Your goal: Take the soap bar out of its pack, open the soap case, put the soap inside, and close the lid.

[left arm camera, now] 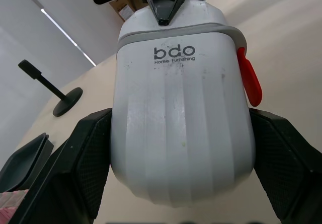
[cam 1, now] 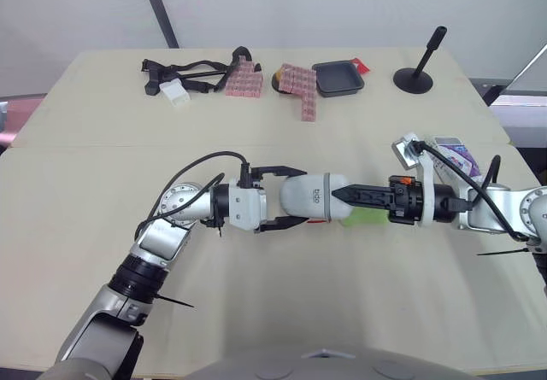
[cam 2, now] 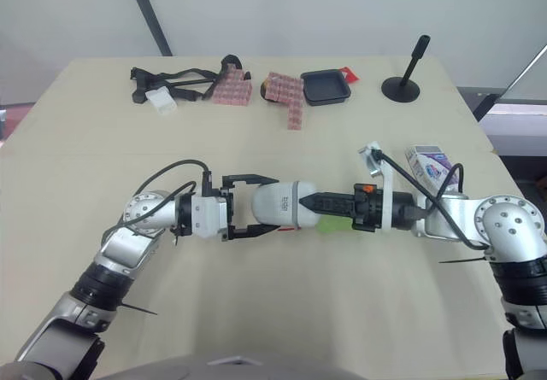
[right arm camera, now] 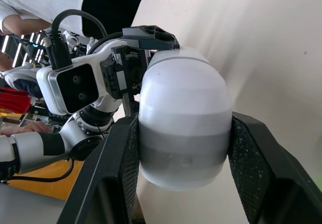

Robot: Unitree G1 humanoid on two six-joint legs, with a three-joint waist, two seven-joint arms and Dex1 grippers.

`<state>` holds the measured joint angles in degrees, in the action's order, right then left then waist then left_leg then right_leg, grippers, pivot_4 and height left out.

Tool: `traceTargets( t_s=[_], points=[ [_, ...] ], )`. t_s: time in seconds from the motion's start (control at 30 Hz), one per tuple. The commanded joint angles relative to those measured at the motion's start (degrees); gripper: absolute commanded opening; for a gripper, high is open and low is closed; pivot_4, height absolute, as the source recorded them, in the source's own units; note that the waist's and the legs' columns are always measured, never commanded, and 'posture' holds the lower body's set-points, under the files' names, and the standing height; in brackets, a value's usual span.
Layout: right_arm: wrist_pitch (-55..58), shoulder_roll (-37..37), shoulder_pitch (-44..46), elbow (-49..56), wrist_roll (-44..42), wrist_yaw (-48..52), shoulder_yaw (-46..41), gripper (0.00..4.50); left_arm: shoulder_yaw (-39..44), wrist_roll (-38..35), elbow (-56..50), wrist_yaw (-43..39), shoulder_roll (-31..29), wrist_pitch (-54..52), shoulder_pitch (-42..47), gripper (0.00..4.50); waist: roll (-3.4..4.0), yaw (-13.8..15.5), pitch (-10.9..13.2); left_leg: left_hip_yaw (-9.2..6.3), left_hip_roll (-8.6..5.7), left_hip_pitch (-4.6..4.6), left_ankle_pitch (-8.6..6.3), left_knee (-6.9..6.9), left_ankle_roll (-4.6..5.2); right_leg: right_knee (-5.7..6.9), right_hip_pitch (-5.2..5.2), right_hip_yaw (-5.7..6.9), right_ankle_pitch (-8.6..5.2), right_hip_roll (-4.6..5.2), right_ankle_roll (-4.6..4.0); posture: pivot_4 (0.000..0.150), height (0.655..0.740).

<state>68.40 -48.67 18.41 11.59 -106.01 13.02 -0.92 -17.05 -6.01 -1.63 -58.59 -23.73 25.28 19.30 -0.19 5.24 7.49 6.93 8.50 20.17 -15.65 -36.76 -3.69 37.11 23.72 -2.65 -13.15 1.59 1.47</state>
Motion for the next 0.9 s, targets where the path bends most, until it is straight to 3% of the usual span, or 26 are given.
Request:
traceTargets(
  t_s=[0.03,0.9],
  points=[
    [1.2,-1.3,-0.4,0.8,-5.0,2.4,-0.5,2.02,0.3,-0.5,-1.7,1.4,-0.1,0.0,-0.1,3.47,0.00,0.0,0.0,0.00,0.00,0.00,0.00,0.00,0.00,0.00,0.00,0.00,0.00,0.00,0.00,0.150,0.7400],
    [3.0,-9.5,-3.5,-2.1,-5.5,8.5,-4.3,2.02,-0.3,-0.5,-0.9,1.4,-0.3,0.4,-0.3,3.47,-0.01,0.3,0.0,-0.02,0.02,0.06,0.00,0.00,0.00,-0.06,0.00,0.00,0.00,-0.01,0.00,0.150,0.7400]
  ],
)
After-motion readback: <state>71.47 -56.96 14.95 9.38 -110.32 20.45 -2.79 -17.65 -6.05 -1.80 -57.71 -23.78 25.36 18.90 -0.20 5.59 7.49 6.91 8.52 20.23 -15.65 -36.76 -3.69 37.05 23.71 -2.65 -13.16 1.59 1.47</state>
